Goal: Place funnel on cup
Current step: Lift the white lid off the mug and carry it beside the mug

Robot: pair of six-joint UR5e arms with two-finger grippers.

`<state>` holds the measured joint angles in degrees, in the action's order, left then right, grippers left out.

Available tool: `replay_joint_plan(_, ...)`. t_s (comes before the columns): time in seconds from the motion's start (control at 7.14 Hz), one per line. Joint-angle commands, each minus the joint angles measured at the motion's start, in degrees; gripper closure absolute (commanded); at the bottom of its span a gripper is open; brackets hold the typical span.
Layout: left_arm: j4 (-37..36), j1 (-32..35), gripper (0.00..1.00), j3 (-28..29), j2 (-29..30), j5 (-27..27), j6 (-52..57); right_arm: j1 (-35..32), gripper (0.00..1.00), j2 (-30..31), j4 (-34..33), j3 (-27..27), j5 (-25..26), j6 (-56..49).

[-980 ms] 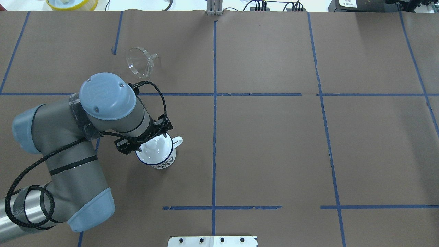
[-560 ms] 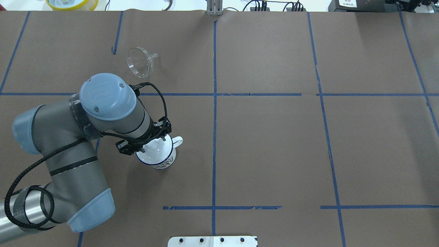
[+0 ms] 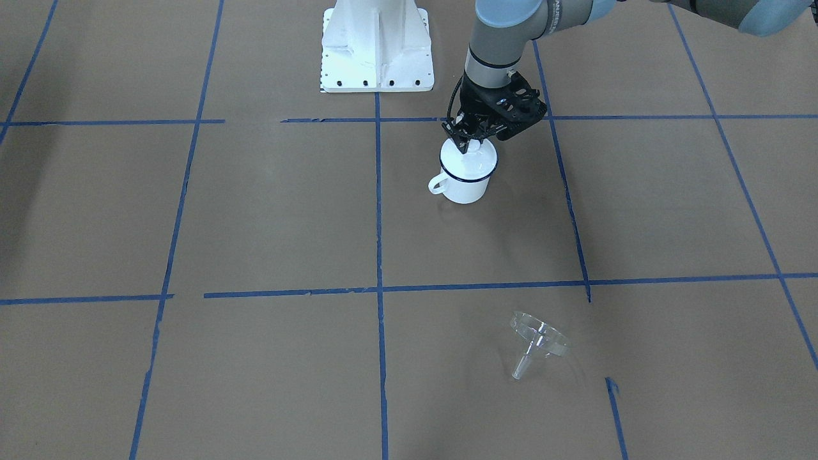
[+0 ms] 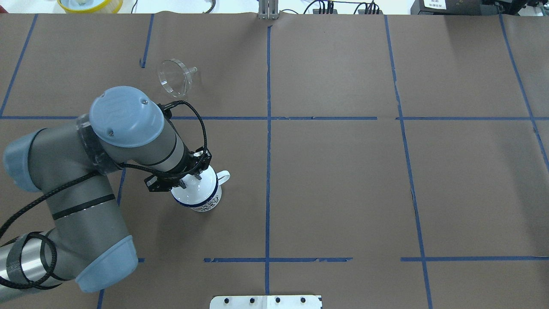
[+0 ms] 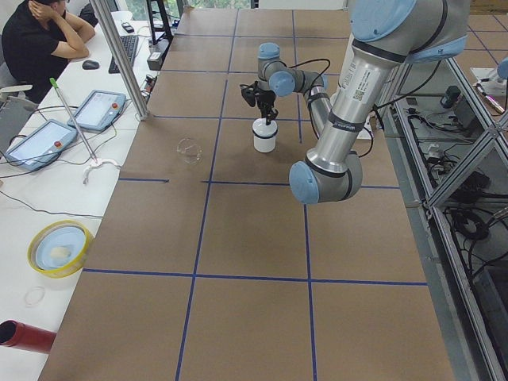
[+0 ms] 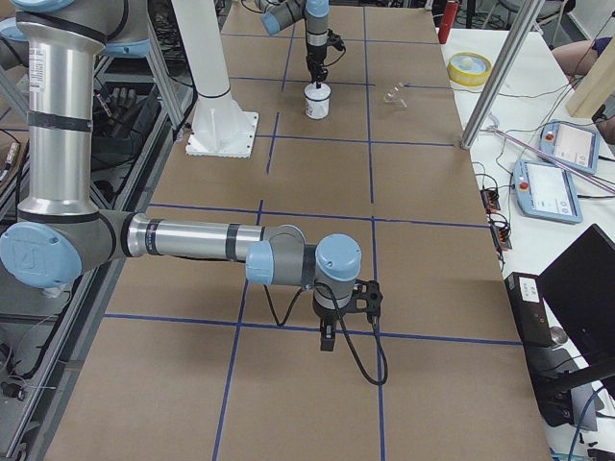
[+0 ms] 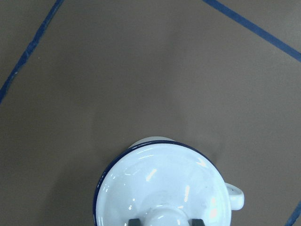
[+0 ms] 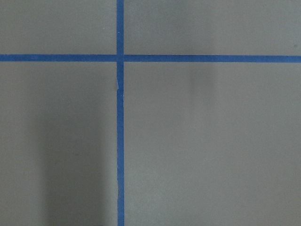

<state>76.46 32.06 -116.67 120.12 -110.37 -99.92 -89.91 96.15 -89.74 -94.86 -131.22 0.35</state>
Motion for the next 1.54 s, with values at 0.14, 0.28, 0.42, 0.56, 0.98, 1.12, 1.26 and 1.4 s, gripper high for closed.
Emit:
replay_joint_plan(0.14, -4.66, 6.52, 1.00, -9.86, -6.07, 0.15, 7.40, 0.00, 0.00, 0.00, 0.00, -0.06, 0.00, 0.00)
replay_joint_plan(0.28, -2.83, 6.61, 1.00, -11.72, -13.69, -0.02, 14.33, 0.00, 0.00, 0.00, 0.00, 0.02, 0.00, 0.00)
replay_joint_plan(0.42, 1.37, 7.04, 1.00, -11.22, -19.95, -0.20, 19.97, 0.00, 0.00, 0.00, 0.00, -0.06, 0.00, 0.00)
replay_joint_plan(0.56, 8.80, 9.22, 1.00, -9.39, -25.40, -0.37, 22.20, 0.00, 0.00, 0.00, 0.00, 0.02, 0.00, 0.00)
replay_joint_plan(0.98, 18.11, 8.90, 1.00, -0.76, -25.20, -3.01, 16.62, 0.00, 0.00, 0.00, 0.00, 0.02, 0.00, 0.00)
replay_joint_plan(1.12, 22.11, 8.72, 1.00, 3.77, -22.85, -3.97, 13.99, 0.00, 0.00, 0.00, 0.00, -0.06, 0.00, 0.00)
replay_joint_plan(1.26, 25.80, 8.54, 1.00, 7.82, -21.95, -6.15, 12.40, 0.00, 0.00, 0.00, 0.00, -0.07, 0.00, 0.00)
replay_joint_plan(1.4, 27.32, 8.37, 1.00, 9.77, -20.38, -7.39, 11.69, 0.00, 0.00, 0.00, 0.00, -0.07, 0.00, 0.00)
